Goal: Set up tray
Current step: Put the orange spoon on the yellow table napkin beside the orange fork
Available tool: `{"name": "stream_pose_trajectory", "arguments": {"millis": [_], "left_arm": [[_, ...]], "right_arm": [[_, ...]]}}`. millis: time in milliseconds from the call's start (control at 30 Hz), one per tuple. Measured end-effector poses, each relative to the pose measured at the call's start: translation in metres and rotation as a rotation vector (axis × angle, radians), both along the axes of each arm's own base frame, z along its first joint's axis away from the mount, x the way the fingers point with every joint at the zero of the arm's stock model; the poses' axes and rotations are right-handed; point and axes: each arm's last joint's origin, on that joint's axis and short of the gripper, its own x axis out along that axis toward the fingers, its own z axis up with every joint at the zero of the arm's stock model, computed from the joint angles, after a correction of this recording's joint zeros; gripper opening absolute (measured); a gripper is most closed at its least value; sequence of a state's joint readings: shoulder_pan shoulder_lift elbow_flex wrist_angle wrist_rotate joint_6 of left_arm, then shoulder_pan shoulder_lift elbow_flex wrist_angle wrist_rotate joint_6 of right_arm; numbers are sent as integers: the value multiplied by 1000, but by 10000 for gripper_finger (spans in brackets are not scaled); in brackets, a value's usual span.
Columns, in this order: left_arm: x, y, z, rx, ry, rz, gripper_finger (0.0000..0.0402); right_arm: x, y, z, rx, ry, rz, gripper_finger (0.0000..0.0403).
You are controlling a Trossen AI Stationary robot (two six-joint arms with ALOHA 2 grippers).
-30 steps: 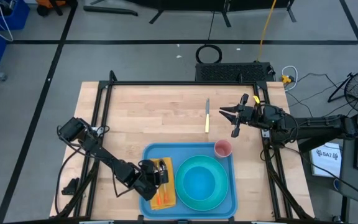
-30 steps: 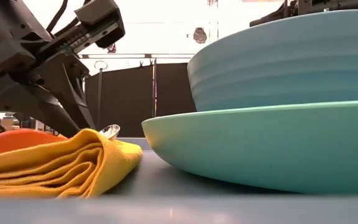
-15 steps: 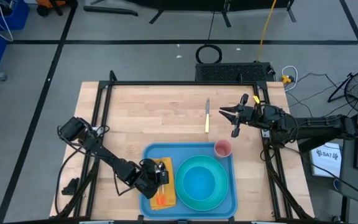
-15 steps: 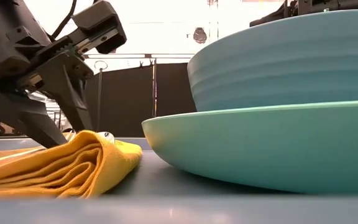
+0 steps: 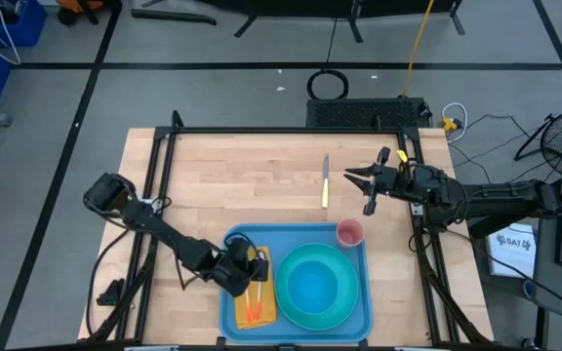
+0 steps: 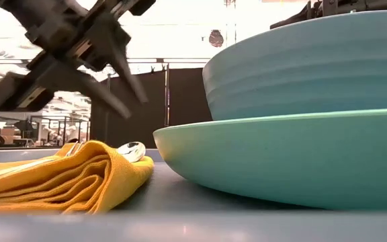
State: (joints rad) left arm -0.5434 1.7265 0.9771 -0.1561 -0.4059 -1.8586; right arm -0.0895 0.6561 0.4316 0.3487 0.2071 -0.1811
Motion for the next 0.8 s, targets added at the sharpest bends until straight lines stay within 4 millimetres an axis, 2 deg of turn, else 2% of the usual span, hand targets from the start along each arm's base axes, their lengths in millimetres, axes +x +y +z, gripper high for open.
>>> {"name": "stream_pose_trajectory", "arguments": {"millis": [267,533,800], "left_arm": [[3,18,-4,37,99,-61,97],[19,37,-3,90,52,-104,97],[21,37,-17,53,108,-146,97]], "right_arm": [[0,0,0,-7,-1,-4,50],[0,0,1,-7,-5,-5,50],[0,0,1,-4,-6,-5,50]]}}
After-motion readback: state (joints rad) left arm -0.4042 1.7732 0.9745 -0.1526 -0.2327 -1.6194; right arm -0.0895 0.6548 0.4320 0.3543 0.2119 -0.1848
